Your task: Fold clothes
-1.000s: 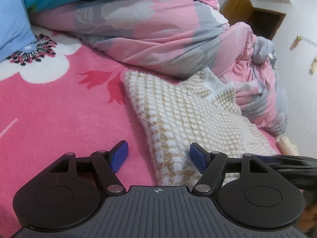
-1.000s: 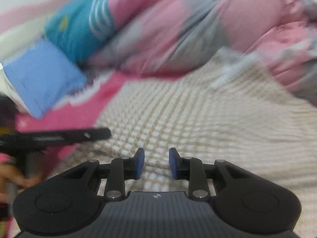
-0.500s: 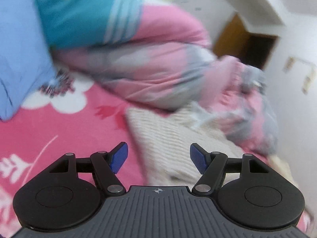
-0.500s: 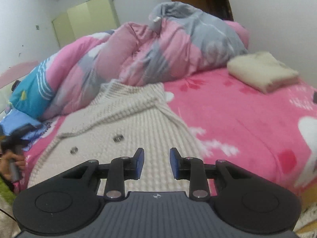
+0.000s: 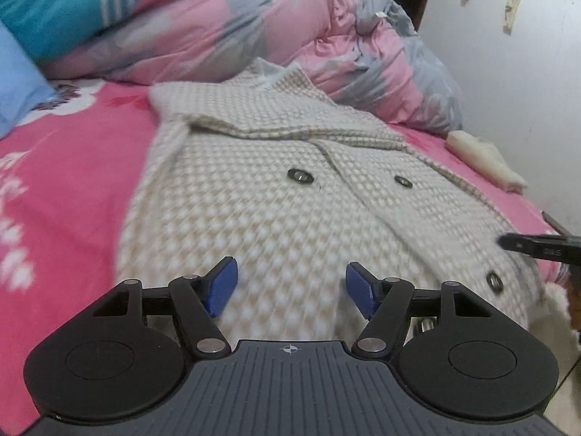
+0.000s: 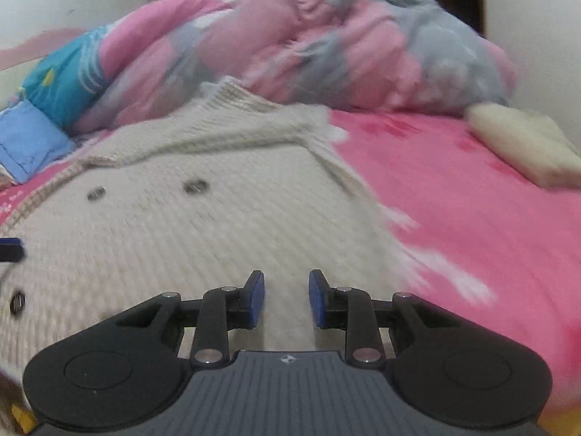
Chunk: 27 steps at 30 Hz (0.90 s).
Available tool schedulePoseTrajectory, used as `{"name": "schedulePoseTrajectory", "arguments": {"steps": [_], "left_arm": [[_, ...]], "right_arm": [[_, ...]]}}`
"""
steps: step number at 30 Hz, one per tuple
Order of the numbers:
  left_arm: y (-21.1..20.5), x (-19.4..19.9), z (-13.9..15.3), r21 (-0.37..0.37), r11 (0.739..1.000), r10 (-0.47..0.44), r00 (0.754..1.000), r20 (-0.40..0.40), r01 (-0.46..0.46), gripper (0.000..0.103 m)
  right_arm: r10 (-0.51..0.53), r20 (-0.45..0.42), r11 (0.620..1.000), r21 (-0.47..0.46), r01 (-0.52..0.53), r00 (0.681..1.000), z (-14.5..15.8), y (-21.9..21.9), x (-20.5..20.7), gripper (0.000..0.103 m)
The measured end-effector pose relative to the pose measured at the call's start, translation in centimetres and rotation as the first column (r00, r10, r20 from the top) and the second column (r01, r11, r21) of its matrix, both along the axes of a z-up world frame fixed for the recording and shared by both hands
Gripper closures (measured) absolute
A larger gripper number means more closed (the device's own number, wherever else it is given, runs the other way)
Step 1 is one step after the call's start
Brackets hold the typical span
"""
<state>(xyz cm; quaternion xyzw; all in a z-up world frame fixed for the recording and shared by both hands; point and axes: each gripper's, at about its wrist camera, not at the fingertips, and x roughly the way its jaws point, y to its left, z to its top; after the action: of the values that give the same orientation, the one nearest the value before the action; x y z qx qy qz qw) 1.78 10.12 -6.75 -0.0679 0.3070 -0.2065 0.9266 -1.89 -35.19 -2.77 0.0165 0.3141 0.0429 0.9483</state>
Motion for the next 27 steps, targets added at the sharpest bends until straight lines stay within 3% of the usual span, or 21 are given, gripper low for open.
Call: {"name": "schedulePoseTrajectory", "arguments": {"steps": [3,7,11,13,15,17,19,22,24,27], "left_arm": [[0.6,-2.1,0.6,0.022,1.000,0.002,1.000,-0.009,-0.002,0.034],[0.9,-3.9,1.8,0.021,1.000,-0.003,1.000,-0.003,0.003,0.030],[-0.4,-2.9,2.9,-0.023,1.000,0.006,0.998,0.059,-0.004,0.012],[-1.6,-1.6,3.1,-0.038,0.999,0.029,0.996,0.082,-0.026,0.004],[-3.0,0.0,2.6,-0.048,0.997,0.070,0.994,0.084,-0.066,0.000],[-4.2,1.5,1.6,-0.019,0.993,0.117,0.992,0.047,-0.116,0.000],[-5.3,2.8,0.0,0.043,0.984,0.173,0.985,-0.022,-0.172,0.000],[-7.3,2.5,-0.9,0.169,0.967,0.187,0.982,0.034,-0.190,0.000],[-7.8,2.0,-1.1,0.193,0.959,0.201,0.978,0.050,-0.207,0.000],[-8.0,1.9,-1.1,0.194,0.955,0.221,0.974,0.047,-0.226,0.000]], "right_arm": [[-0.024,-0.032,0.998,0.050,0.026,0.999,0.0,-2.3,-4.3,0.074],[-0.072,-0.061,0.995,0.064,0.076,0.996,1.1,-2.7,-6.4,0.072],[-0.005,0.056,0.988,0.151,-0.004,0.998,2.6,-0.6,-4.5,0.070],[0.016,0.106,0.988,0.154,-0.032,0.994,3.0,1.5,-2.6,0.062],[0.026,0.142,0.988,0.150,-0.047,0.990,2.7,3.7,-0.5,0.060],[0.028,0.153,0.988,0.144,-0.050,0.988,1.6,5.1,1.6,0.054],[0.029,0.139,0.992,0.121,-0.046,0.990,0.0,6.5,3.5,0.034],[0.052,0.154,0.997,0.045,-0.059,0.987,-1.9,7.8,3.8,0.025],[0.075,0.189,0.997,-0.005,-0.075,0.979,-2.3,8.5,3.3,0.022],[0.098,0.215,0.995,0.000,-0.100,0.972,-2.7,8.3,3.0,0.019]]}}
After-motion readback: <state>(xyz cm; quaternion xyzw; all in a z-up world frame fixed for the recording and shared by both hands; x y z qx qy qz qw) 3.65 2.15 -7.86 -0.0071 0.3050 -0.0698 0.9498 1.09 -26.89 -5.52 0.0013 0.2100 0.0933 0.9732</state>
